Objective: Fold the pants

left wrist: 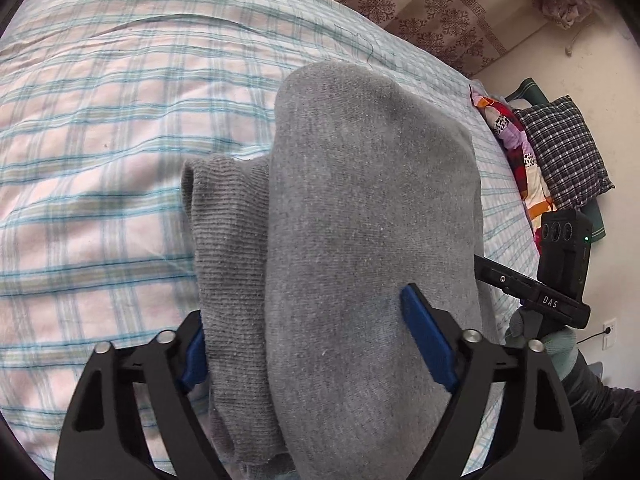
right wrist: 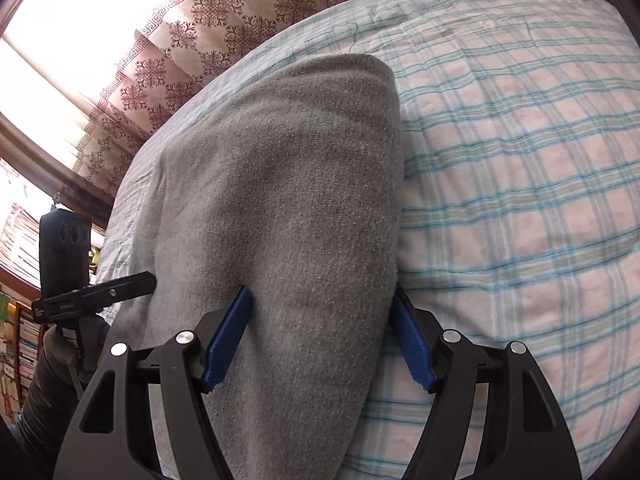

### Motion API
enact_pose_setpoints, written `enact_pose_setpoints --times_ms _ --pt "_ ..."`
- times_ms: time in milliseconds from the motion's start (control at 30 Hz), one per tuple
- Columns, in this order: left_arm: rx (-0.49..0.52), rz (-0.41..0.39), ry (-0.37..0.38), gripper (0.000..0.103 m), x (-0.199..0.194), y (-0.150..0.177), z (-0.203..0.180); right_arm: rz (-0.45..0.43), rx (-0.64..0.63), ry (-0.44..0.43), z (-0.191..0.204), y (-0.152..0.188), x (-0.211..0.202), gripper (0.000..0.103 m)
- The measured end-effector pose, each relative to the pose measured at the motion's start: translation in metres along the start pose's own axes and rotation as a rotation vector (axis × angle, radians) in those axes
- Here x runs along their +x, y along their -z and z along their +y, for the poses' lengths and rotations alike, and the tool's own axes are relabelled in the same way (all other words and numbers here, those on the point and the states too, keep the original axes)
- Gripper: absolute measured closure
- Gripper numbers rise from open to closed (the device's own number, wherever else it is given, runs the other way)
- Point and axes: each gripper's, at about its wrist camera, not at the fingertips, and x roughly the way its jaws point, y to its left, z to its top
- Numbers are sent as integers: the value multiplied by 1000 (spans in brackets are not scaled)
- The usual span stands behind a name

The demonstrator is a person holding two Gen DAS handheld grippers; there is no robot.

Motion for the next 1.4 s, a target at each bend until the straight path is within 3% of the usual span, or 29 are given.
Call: enact_pose_setpoints --times_ms 67,100,200,367,467,667,900,1400 --pt "-9 -7 3 31 -3 2 0 1 20 -18 -2 -2 1 36" --pt "-14 -8 12 39 -4 4 0 3 23 -28 -3 -2 1 38" --pt "-28 -24 31 50 -8 9 -3 16 29 -61 -2 -2 2 51" --pt "-24 -55 14 61 -18 14 -12 3 4 -69 7 -2 -4 71" --pt "-3 -73 -15 63 -25 15 -23 -16 -23 -55 15 -1 -15 76" --pt "35 -108 -42 65 -40 17 -44 -57 -85 -31 32 -2 -40 78" --pt "64 -131 -2 65 -42 11 -86 -141 -107 9 24 -8 -92 79" --pt "162 -72 55 65 59 -52 -210 -260 -54 182 -81 -53 -170 79"
